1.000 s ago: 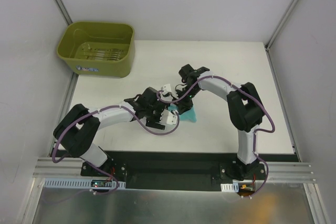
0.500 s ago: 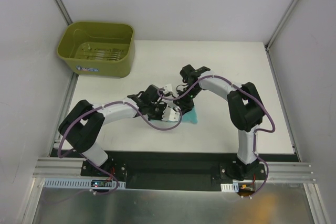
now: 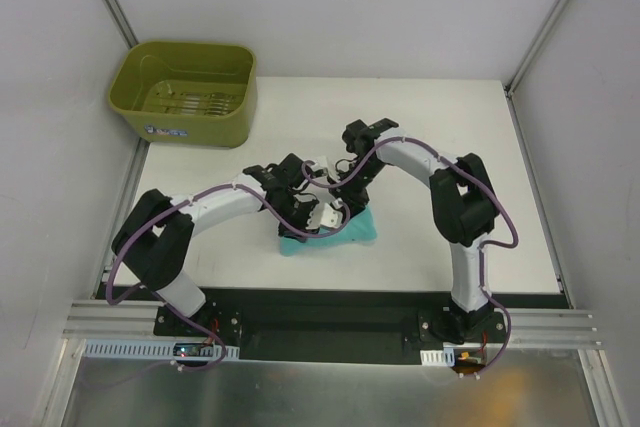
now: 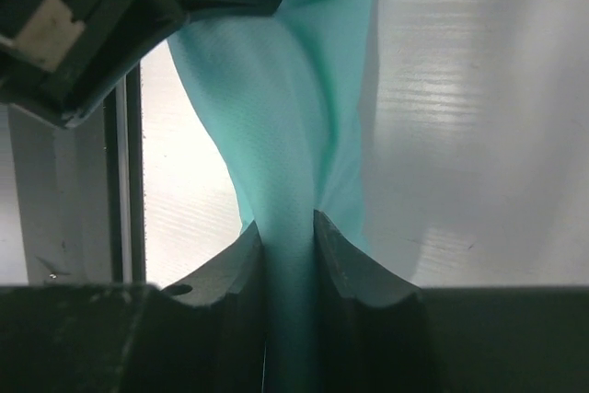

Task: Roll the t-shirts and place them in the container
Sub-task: Pick up the T-shirt from the center of the board.

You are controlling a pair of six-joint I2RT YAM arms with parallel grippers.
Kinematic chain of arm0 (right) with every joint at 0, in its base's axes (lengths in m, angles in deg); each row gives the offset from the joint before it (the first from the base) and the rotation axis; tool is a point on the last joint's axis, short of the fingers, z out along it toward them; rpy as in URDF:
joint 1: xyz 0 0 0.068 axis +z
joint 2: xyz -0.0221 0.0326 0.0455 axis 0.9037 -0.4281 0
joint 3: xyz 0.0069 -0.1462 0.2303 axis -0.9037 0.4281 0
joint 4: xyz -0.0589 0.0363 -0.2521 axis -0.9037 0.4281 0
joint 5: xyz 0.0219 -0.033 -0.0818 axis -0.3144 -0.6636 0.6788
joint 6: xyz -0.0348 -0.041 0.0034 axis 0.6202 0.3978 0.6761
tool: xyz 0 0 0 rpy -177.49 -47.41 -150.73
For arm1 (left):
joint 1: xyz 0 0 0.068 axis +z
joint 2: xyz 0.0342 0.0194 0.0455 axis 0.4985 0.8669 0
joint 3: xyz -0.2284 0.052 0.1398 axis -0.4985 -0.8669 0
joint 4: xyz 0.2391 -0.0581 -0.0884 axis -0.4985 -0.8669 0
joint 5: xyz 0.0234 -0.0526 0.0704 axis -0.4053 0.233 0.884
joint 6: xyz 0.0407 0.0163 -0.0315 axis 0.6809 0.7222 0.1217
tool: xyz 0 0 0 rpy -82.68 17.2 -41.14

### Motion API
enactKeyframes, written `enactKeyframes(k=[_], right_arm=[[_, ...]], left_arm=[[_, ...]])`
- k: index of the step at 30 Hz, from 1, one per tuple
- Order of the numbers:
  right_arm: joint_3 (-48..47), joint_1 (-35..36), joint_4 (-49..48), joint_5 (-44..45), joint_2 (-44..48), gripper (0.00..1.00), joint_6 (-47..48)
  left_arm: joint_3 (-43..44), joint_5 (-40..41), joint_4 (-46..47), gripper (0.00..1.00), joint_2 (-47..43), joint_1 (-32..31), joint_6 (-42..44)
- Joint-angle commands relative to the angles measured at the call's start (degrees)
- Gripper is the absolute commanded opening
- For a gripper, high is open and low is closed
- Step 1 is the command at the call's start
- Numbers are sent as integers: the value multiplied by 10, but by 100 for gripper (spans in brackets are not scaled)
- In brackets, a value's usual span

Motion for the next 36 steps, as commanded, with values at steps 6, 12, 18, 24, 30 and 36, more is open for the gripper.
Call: enactKeyframes(k=[6,12,18,24,30,36], right_arm=[[1,-7,57,9,1,25,8],[-4,-8,100,-11,3,38,25],[-31,-38,119,-13,44,96,0],[-138,-147,148,-48,53,96,-73],[-130,-229,118,10,94,96,-110],[-74,-269,41,85,147,96,-195]], left_arm=[[19,-42,-101,0,20,-3,-20],[44,-46,-133,0,-7,-2,-6],[98,-55,-178,0,-28,-2,6],[128,-61,-207,0,-34,-2,2],[150,-90,-208,0,-23,19,-71],[273,-98,-206,0,14,103,-172]])
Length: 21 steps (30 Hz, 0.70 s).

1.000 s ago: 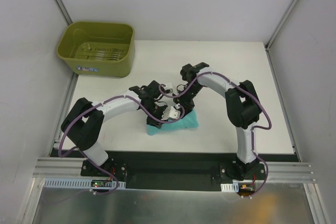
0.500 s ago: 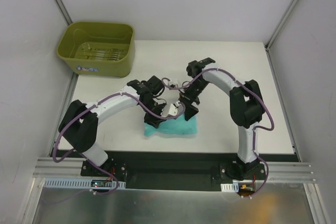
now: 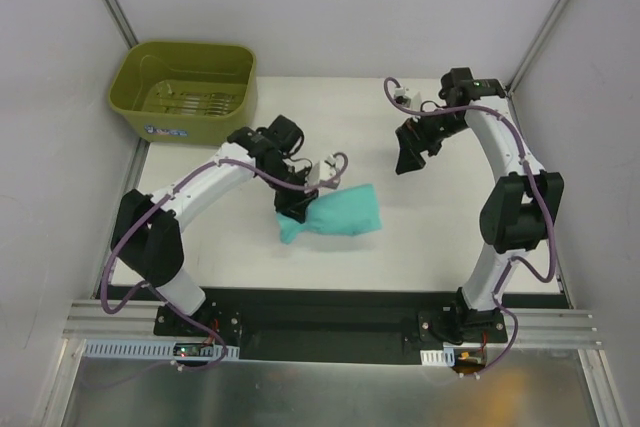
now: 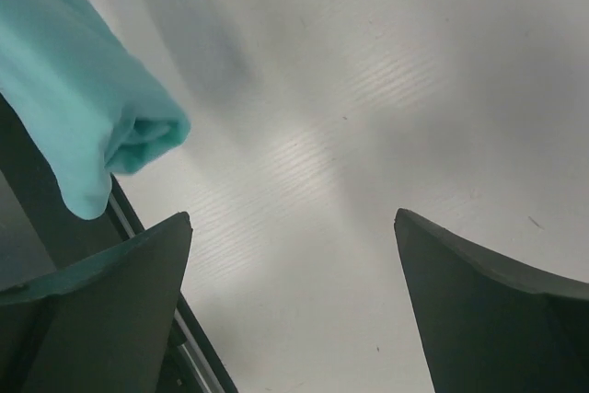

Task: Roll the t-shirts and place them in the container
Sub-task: Pick up the T-shirt from the center of the board, then place the T-shirt in the bin.

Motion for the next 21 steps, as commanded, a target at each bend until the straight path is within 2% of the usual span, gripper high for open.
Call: enactKeyframes(k=[1,8,12,15,17,21], right_arm=[[43,-10,-41,68,51,96,-75],[37,-20,-45,82,41,96,-140],[20,-19,-41,58,20,96,-157],[13,-21,-44,44,-4,96,-168],[12,-21,-47,38,-17,96,-182],[15,-21,-52,32,-29,96,-186]], left_arm=[[110,-26,-1,0,15,60,-88],[294,54,-2,0,70,144,-168],[431,93,-1,0,122,191,-226],[502,145,2,0,161,224,-251],[519,190,19,0,172,241,-252],[571,183,24,0,207,284,-256]])
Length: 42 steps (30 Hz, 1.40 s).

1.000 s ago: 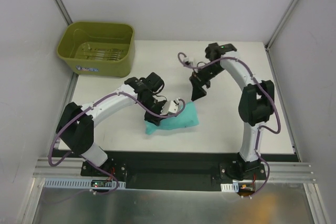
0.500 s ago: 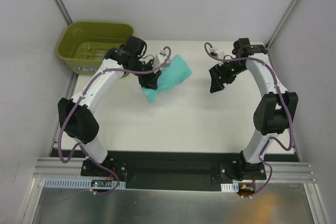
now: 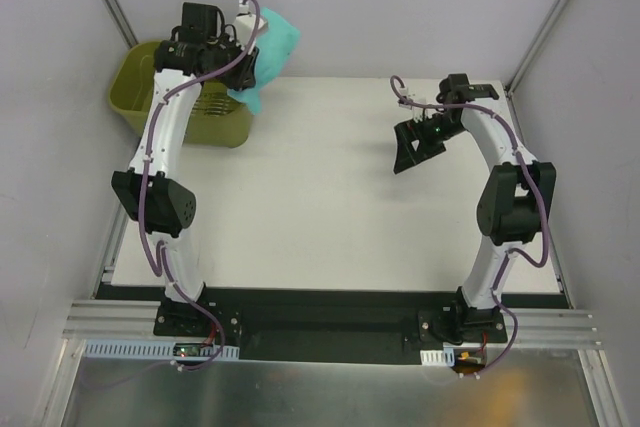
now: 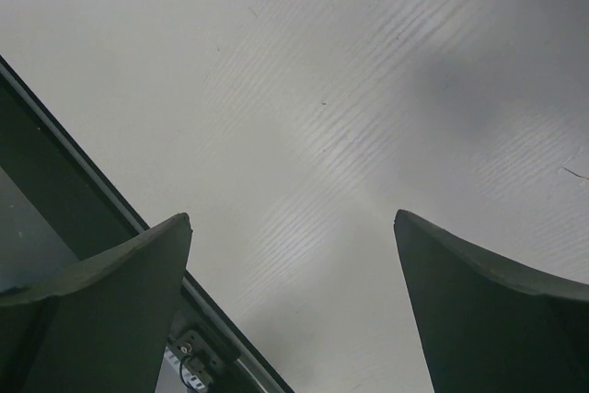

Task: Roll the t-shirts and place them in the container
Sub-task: Place the T-shirt in the bin.

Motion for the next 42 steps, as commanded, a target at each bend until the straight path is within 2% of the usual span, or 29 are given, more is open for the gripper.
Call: enactKeyframes(k=[1,9,17,25,33,42], right_arm=[[-15,-5,2,-14,-14,96,-29],[-7,-1,16,8,-21,96,-18],[24,8,17,30,-18,96,-9],[26,13,18,36,-27,96,-8],[23,13,24,40,-43,96,-4],[10,16,24,51,-58,96,-2]], left_arm=[[64,36,13,0,33,41,-38],[84,82,32,0,75,125,-38],[84,171,42,0,125,151,30],[90,270,44,0,186,138,90],[111,317,50,0,247,101,143],[58,345,50,0,262,36,147]])
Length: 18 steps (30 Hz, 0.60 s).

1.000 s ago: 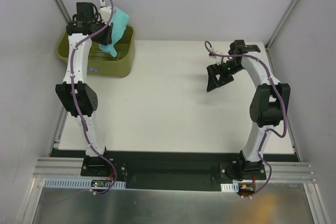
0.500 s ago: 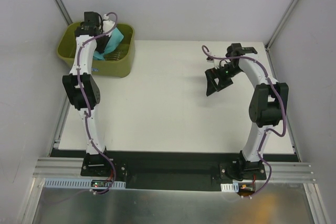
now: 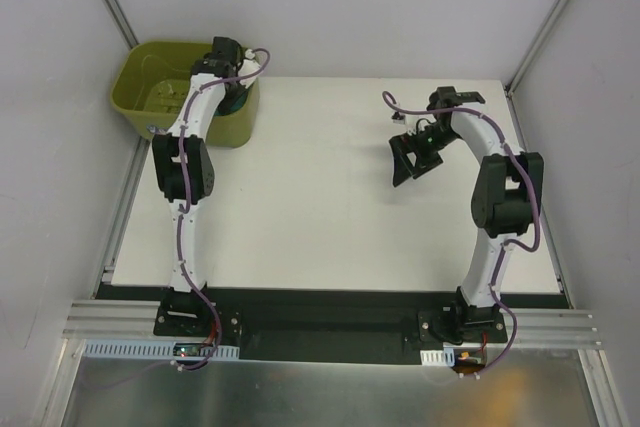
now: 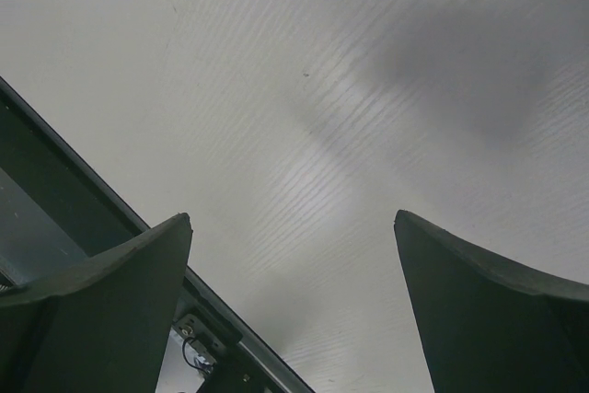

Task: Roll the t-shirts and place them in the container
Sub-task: Place the T-shirt in the bin.

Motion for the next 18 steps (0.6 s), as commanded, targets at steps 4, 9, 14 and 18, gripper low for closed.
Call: enactKeyframes(k=[4,9,14,18], right_arm=[[-24,9,21,23,-14,96,4],[-37,19,20,33,-23,96,5],[-51,24,34,39,-36,96,10],[-62,23,46,55,-44,96,23]], left_arm=[[-62,15,9,4,-23,-35,4],[-78,-6,8,36,-21,-36,-17],[-78,-66,6,57,-32,-25,-76],[-82,-189,4,69,-56,-14,-106]])
